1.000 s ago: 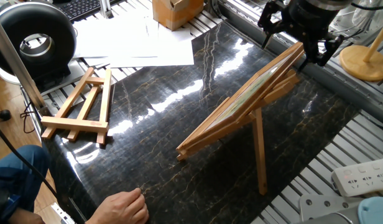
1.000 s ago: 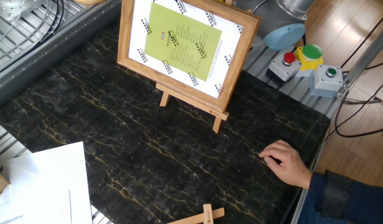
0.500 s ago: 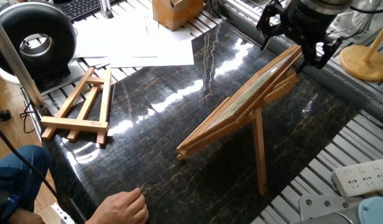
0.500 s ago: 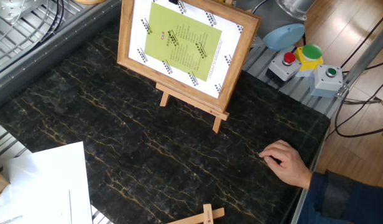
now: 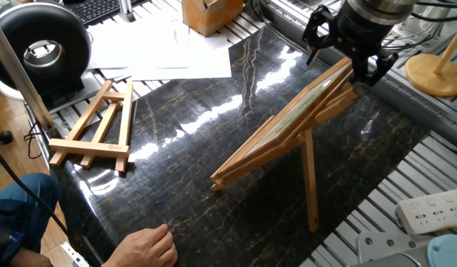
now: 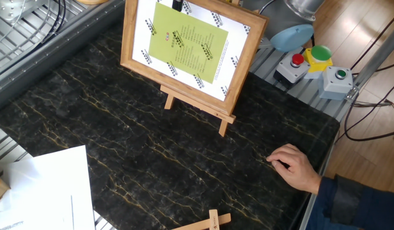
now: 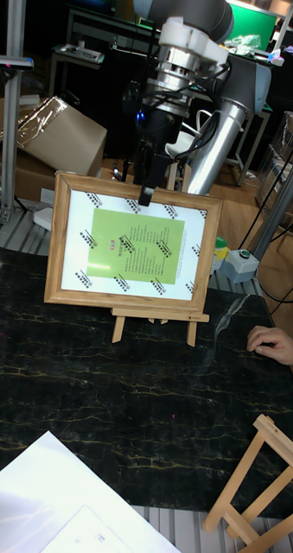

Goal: Take the photo frame down from the bracket

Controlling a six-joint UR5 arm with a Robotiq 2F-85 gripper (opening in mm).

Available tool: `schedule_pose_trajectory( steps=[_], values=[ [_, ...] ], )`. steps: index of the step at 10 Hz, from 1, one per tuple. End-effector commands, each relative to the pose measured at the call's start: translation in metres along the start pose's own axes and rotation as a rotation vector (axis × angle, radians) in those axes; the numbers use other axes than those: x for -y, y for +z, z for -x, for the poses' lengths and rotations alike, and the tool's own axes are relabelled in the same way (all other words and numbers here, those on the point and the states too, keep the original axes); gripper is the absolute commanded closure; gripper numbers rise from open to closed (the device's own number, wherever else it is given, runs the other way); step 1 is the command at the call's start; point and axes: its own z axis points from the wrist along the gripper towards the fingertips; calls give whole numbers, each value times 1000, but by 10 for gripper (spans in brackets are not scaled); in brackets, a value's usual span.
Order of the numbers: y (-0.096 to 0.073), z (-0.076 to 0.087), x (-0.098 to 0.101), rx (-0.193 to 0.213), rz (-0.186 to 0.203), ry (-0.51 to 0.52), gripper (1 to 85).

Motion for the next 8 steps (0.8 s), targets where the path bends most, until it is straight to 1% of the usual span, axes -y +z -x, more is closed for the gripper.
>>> schedule_pose_trajectory(
  steps=[1, 3, 5, 6, 8],
  values=[
    [3, 5, 10, 15, -12, 3, 187],
    [4, 8, 14, 21, -5, 13, 203],
    [4, 7, 16, 19, 2, 20, 233],
    [4, 7, 17, 26, 7, 21, 240],
    [5, 4, 14, 54, 34, 41, 263]
  ],
)
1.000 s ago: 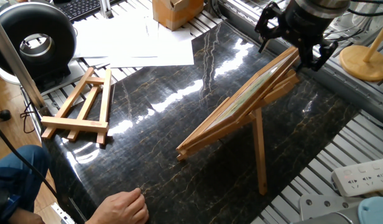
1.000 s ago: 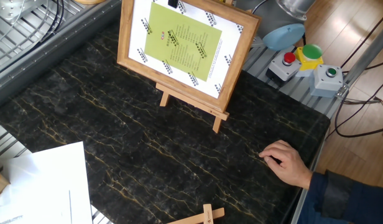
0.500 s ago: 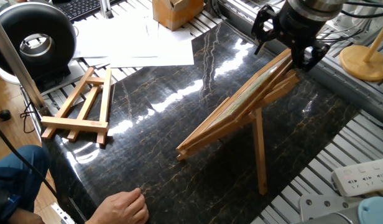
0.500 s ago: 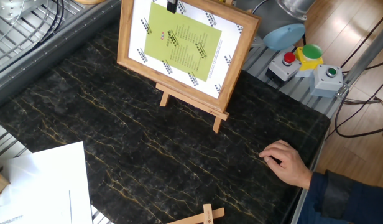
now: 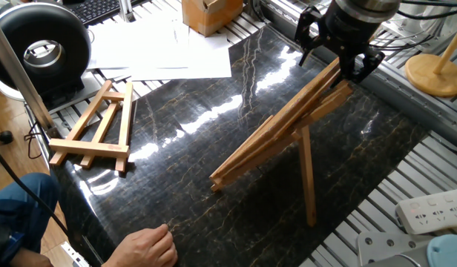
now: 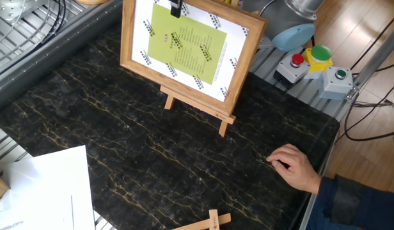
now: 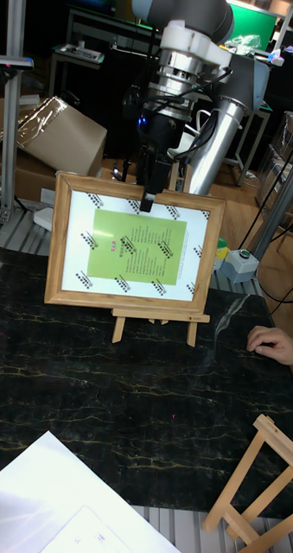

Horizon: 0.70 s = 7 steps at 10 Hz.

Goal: Take the photo frame down from the bracket

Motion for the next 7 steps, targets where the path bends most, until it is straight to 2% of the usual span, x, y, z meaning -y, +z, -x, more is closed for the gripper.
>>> schedule_pose_trajectory(
  steps=[1, 3, 6, 7],
  values=[
    [-1, -1, 1, 38, 24, 34, 307],
    [-6, -9, 11, 15, 24, 27, 407],
    [-15, -9, 24, 16, 44, 43, 463],
    [-16, -8, 29, 14, 45, 65, 533]
  ],
)
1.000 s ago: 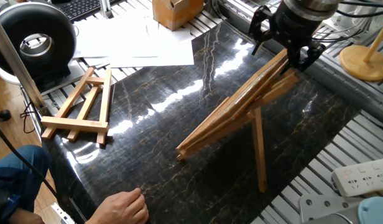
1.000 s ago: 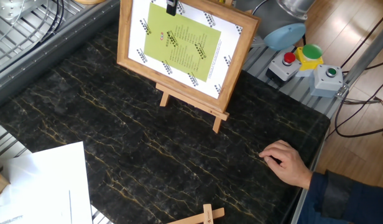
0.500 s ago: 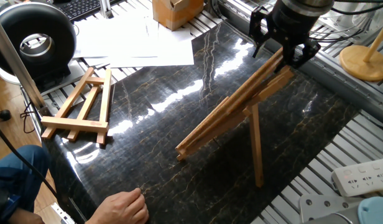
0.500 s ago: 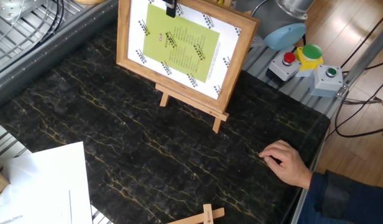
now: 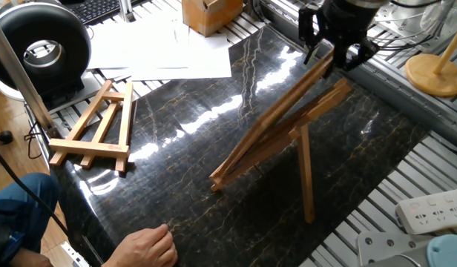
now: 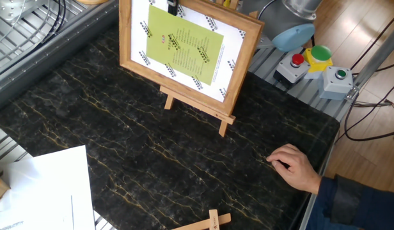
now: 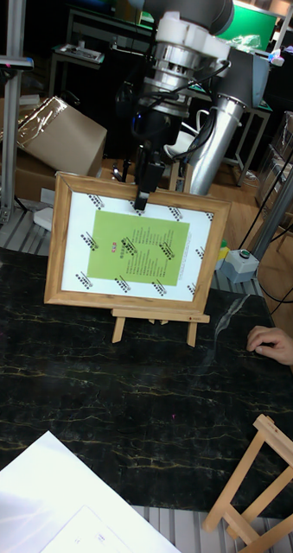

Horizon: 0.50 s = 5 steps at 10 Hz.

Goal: Take the photo frame down from the bracket

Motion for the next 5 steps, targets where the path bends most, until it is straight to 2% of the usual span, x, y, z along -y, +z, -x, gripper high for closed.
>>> schedule_pose_trajectory(
  steps=[1, 2, 3, 5],
  values=[
    [-7, 5, 16, 9, 4, 40, 640],
    [-9, 7, 21, 6, 3, 61, 773],
    [-9, 9, 23, 5, 6, 84, 847],
    [-15, 14, 35, -4, 12, 124, 847]
  ],
)
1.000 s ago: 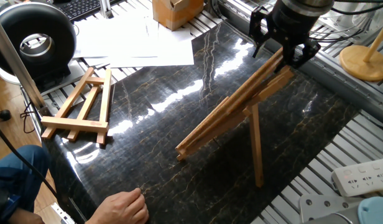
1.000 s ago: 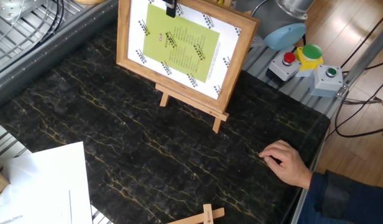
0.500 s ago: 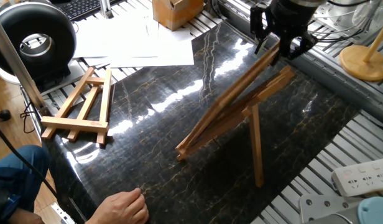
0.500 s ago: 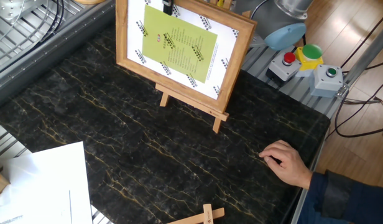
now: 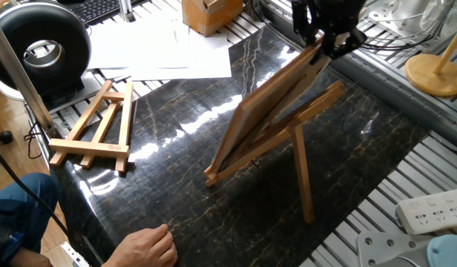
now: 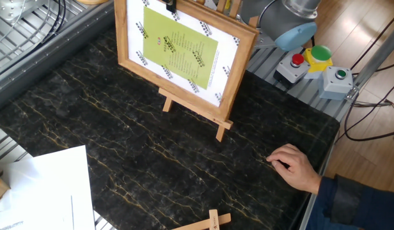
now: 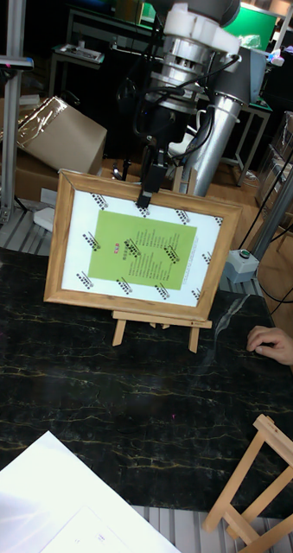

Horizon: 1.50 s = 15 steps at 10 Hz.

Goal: Take the photo frame down from the bracket

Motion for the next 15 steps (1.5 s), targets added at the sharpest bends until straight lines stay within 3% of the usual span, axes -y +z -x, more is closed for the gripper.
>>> schedule_pose_trajectory(
  steps=[1, 3, 5, 7, 10, 11, 13, 14, 15],
  values=[
    [-14, 11, 22, 1, 8, 73, 847],
    [-25, 16, 36, 30, 32, 134, 847],
    [-22, 21, 55, 39, 20, 171, 847],
    [-16, 15, 89, -9, -86, 146, 847],
    [-20, 9, 104, -52, -133, 111, 847],
    [-22, 7, 115, -63, -176, 84, 847],
    [-23, 12, 134, -54, -248, 47, 847],
    [-22, 17, 139, -36, -266, 39, 847],
    [-24, 13, 144, -54, -286, 24, 847]
  ],
)
